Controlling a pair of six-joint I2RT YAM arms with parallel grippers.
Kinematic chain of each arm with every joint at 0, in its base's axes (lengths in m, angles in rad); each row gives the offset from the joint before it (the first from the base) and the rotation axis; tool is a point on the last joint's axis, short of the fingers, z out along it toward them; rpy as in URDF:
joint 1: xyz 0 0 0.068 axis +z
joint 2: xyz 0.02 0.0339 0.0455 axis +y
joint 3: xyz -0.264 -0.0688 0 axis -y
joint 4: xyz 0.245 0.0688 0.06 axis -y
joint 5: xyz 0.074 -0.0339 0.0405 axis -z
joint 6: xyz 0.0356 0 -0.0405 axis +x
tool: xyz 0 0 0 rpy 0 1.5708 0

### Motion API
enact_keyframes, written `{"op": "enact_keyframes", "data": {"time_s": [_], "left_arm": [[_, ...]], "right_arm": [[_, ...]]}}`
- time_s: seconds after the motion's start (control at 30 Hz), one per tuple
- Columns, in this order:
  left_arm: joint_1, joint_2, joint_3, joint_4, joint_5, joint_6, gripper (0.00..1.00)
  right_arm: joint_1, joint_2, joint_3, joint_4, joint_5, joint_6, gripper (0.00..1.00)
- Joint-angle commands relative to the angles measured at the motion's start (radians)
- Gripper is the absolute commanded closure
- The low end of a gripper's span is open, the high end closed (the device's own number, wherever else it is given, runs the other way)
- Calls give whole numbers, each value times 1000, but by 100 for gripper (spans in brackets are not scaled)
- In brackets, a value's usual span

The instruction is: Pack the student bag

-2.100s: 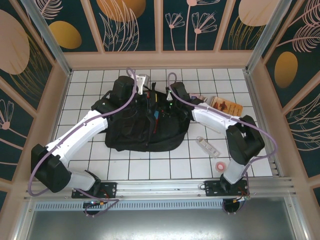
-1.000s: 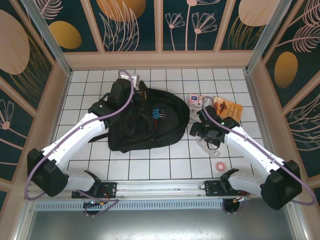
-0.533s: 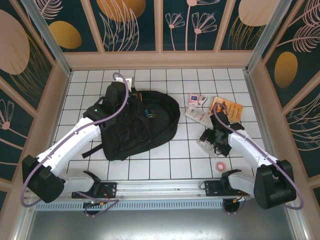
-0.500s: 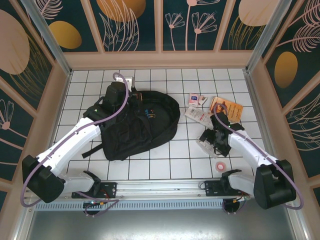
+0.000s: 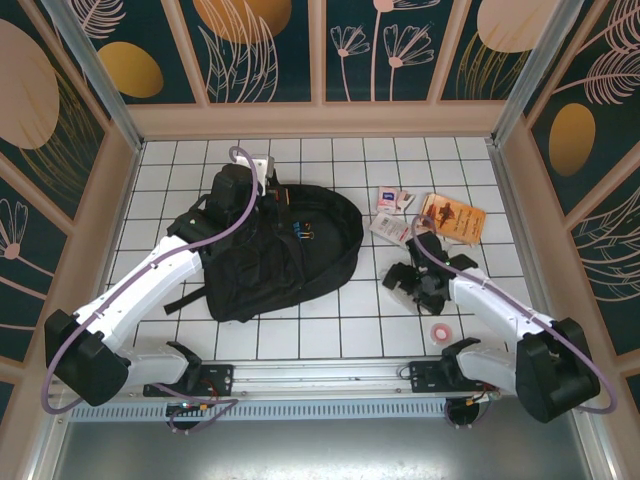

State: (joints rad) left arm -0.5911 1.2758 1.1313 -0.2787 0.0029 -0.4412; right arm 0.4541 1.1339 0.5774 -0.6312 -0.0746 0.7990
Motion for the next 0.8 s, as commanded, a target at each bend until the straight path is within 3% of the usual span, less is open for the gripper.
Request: {"op": "enact_keyframes", "data": {"time_s": [0.0,0.43,0.77], "left_arm": [[1,-26,-2,78,32,18,100],[1,-10,-1,79,54,22,100],[1,-9,-4,81,69,25,100]], "right_arm": [[66,12,-15,-32,-42,53,1],[199,89,190,-228,172,-18,1],[202,153,121,-15,30,-141,1]]}}
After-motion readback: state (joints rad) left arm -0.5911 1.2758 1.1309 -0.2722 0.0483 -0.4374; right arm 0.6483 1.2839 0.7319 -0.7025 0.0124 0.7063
